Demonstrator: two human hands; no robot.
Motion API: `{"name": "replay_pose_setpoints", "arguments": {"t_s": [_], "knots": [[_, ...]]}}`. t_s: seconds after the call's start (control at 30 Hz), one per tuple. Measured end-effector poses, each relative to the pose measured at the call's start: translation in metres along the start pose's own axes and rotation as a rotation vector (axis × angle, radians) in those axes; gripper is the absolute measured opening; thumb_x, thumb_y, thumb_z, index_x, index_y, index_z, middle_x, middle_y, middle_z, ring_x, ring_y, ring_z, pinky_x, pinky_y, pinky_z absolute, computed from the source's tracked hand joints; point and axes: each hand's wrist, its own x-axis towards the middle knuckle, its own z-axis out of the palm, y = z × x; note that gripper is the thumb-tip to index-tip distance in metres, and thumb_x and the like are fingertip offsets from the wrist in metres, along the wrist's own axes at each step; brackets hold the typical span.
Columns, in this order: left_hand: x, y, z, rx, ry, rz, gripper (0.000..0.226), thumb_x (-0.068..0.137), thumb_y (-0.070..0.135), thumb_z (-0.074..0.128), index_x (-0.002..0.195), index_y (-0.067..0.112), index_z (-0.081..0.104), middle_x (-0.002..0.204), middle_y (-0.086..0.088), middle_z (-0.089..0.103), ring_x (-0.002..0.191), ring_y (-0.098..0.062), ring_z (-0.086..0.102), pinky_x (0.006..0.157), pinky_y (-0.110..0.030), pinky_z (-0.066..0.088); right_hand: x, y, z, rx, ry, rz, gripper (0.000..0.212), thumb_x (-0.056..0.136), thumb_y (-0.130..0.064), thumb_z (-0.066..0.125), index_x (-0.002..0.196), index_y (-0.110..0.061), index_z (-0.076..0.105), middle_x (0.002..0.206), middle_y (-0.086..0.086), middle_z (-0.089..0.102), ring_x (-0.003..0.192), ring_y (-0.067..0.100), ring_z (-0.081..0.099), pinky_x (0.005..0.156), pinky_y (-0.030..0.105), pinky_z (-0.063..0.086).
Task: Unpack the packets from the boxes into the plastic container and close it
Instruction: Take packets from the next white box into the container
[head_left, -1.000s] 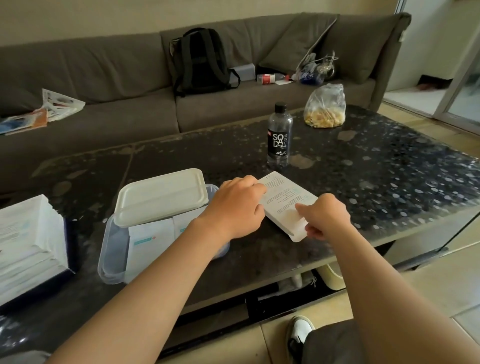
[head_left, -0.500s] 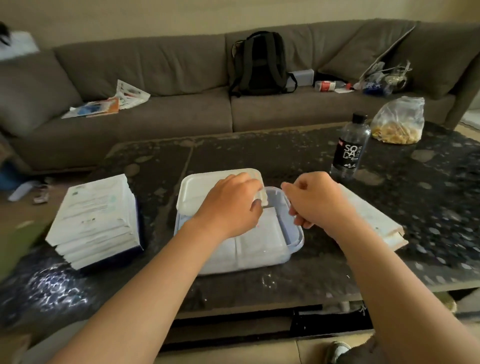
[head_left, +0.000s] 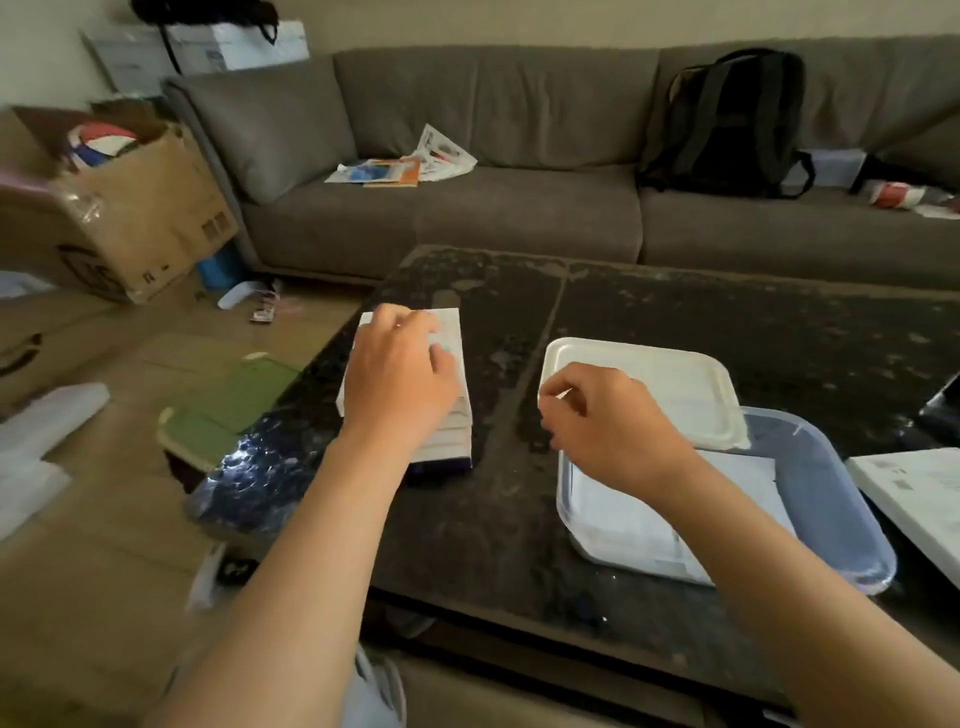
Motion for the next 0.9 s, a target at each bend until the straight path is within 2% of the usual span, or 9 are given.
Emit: {"name": "replay_pose_setpoints", "arguments": {"t_s": [0.13, 0.2, 0.27, 0.33, 0.47, 0.63, 0.73, 0.8, 0.9], "knots": [[0.010, -0.028, -0.007, 0.004, -0.087, -0.185, 0.049, 0.104, 0.024, 0.050, 0.152, 0.016, 0.045, 0.147, -0.013, 0.045, 0.134, -0.033, 0.047, 0.105, -0.044, 0.044, 0.016, -0.026, 0.030, 0.009, -0.054, -0.018, 0.038, 0.104, -0.027, 0.047, 0.140, -0.018, 0.053, 0.109, -0.002, 0.068, 0.097, 0.016, 0.062, 0.088, 0.027, 0.049], [0.013, -0.035, -0.004, -0.014, -0.162, -0.232, 0.050, 0.104, 0.026, 0.049, 0.153, 0.018, 0.042, 0.144, -0.014, 0.049, 0.129, -0.034, 0.051, 0.100, -0.044, 0.046, 0.025, -0.037, 0.040, 0.010, -0.088, -0.013, 0.044, 0.105, -0.025, 0.043, 0.148, -0.017, 0.044, 0.118, 0.000, 0.067, 0.095, 0.015, 0.057, 0.086, 0.026, 0.045], [0.014, -0.040, -0.001, -0.038, -0.201, -0.258, 0.047, 0.102, 0.027, 0.050, 0.148, 0.018, 0.045, 0.140, -0.012, 0.055, 0.122, -0.032, 0.056, 0.092, -0.041, 0.049, 0.034, -0.044, 0.050, 0.040, -0.131, 0.011, 0.046, 0.105, -0.024, 0.041, 0.150, -0.018, 0.039, 0.132, 0.002, 0.063, 0.104, 0.020, 0.061, 0.085, 0.027, 0.046], [0.015, -0.043, -0.001, -0.054, -0.212, -0.271, 0.042, 0.102, 0.025, 0.051, 0.143, 0.017, 0.049, 0.137, -0.009, 0.059, 0.118, -0.029, 0.058, 0.083, -0.036, 0.045, 0.041, -0.047, 0.058, 0.081, -0.161, 0.026, 0.042, 0.105, -0.023, 0.040, 0.146, -0.018, 0.044, 0.135, 0.002, 0.062, 0.108, 0.023, 0.063, 0.082, 0.026, 0.050], [0.016, -0.042, -0.006, -0.110, -0.195, -0.307, 0.042, 0.102, 0.019, 0.053, 0.143, 0.015, 0.049, 0.137, -0.008, 0.059, 0.117, -0.027, 0.058, 0.081, -0.033, 0.043, 0.052, -0.046, 0.070, 0.113, -0.154, 0.025, 0.033, 0.104, -0.023, 0.039, 0.125, -0.017, 0.063, 0.131, -0.002, 0.065, 0.094, 0.018, 0.065, 0.064, 0.018, 0.047], [0.015, -0.038, -0.009, -0.171, -0.158, -0.341, 0.049, 0.102, 0.014, 0.056, 0.149, 0.010, 0.042, 0.143, -0.010, 0.055, 0.125, -0.028, 0.056, 0.082, -0.031, 0.040, 0.054, -0.045, 0.073, 0.062, -0.048, 0.052, 0.027, 0.103, -0.026, 0.045, 0.092, -0.015, 0.068, 0.097, -0.007, 0.068, 0.069, 0.013, 0.060, 0.050, 0.016, 0.038], [0.013, -0.034, -0.011, -0.233, -0.125, -0.355, 0.047, 0.101, 0.011, 0.059, 0.145, 0.011, 0.044, 0.144, -0.009, 0.056, 0.127, -0.027, 0.055, 0.082, -0.030, 0.040, 0.053, -0.046, 0.073, 0.110, 0.013, 0.093, 0.024, 0.101, -0.029, 0.053, 0.098, -0.011, 0.069, 0.094, -0.007, 0.068, 0.070, 0.010, 0.062, 0.052, 0.017, 0.041], [0.010, -0.028, -0.012, -0.263, -0.097, -0.350, 0.046, 0.101, 0.010, 0.061, 0.143, 0.012, 0.044, 0.145, -0.008, 0.056, 0.129, -0.026, 0.055, 0.082, -0.028, 0.039, 0.051, -0.044, 0.073, 0.164, 0.061, 0.128, 0.020, 0.099, -0.029, 0.060, 0.092, -0.012, 0.068, 0.093, -0.005, 0.069, 0.071, 0.010, 0.062, 0.055, 0.018, 0.046], [0.006, -0.017, -0.011, -0.340, -0.040, -0.322, 0.047, 0.101, 0.008, 0.062, 0.144, 0.015, 0.043, 0.146, -0.007, 0.054, 0.131, -0.025, 0.055, 0.083, -0.027, 0.045, 0.046, -0.037, 0.069, 0.334, 0.148, 0.214, 0.013, 0.092, -0.026, 0.071, 0.082, -0.026, 0.064, 0.085, -0.011, 0.068, 0.076, 0.014, 0.066, 0.072, 0.031, 0.061]]}}
